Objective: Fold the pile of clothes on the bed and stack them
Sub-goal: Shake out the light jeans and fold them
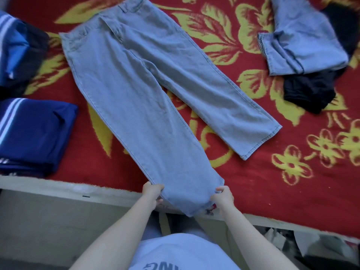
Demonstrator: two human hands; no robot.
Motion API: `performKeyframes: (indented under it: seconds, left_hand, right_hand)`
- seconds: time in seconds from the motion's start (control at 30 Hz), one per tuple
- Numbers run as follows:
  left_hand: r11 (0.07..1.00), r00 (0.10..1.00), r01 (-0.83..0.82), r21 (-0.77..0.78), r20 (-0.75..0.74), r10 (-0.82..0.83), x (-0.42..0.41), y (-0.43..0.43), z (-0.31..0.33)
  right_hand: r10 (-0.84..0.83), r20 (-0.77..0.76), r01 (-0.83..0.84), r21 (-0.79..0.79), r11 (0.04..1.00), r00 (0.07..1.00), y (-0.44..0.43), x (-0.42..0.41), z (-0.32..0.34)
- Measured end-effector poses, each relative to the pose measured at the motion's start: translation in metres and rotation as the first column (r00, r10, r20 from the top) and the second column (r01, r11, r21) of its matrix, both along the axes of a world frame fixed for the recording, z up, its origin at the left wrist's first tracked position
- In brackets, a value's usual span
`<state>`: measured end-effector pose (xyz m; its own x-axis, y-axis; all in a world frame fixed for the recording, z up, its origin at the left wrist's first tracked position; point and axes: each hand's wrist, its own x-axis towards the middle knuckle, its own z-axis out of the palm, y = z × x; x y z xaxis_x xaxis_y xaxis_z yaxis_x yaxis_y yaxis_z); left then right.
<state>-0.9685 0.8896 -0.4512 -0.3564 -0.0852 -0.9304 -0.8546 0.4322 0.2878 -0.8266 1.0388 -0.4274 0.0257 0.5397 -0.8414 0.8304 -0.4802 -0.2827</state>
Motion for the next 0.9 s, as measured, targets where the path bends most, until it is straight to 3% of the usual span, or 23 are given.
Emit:
performKeyframes:
  seconds: [0.07, 0.13, 0.23, 0.33, 0.43, 0.57, 0.7, 0.8, 0.9]
  left_hand:
    - [0.990, 0.994, 0.108, -0.089, -0.004, -0.109, -0.002, -0.005, -0.011]
    - [0.965, 0.974, 0.227, -0.132, 0.019, -0.226, -0.003, -0.010, -0.021]
    - [0.953, 0.960, 0.279, -0.121, 0.057, -0.274, 0.001, -0.016, -0.017]
    - [0.935, 0.946, 0.319, -0.157, -0.001, -0.323, 0.000, -0.016, -0.016]
    - [0.940, 0.950, 0.274, -0.204, -0.094, -0.297, -0.012, -0.015, -0.025]
    - [0.968, 0.969, 0.144, -0.206, -0.168, -0.180, -0.032, -0.025, -0.049]
    - [0.961, 0.967, 0.146, -0.235, -0.170, -0.188, -0.046, -0.030, -0.058]
    - [0.935, 0.923, 0.197, -0.296, -0.266, -0.278, -0.055, -0.022, -0.057]
    - [0.879, 0.831, 0.274, -0.391, -0.364, -0.421, -0.061, -0.012, -0.053]
  right_hand:
    - [0.128, 0.075, -0.129, 0.004, 0.992, 0.989, -0.002, 0.001, -0.001]
    - [0.155, 0.071, -0.156, 0.011, 0.988, 0.985, 0.003, -0.004, 0.000]
    - [0.229, 0.068, -0.233, 0.053, 0.971, 0.971, 0.016, -0.014, -0.004]
    - [0.444, 0.123, -0.458, 0.126, 0.880, 0.887, 0.024, -0.020, -0.014]
    - [0.641, 0.180, -0.666, 0.165, 0.728, 0.746, 0.018, -0.024, -0.037]
    - [0.674, 0.234, -0.713, 0.196, 0.673, 0.701, 0.016, -0.025, -0.063]
    - [0.489, 0.231, -0.541, 0.335, 0.771, 0.841, 0.060, -0.029, -0.071]
    - [0.071, 0.098, -0.111, 0.497, 0.861, 0.993, 0.120, -0.037, -0.075]
    - [-0.324, -0.028, 0.299, 0.469, 0.831, 0.946, 0.176, -0.043, -0.081]
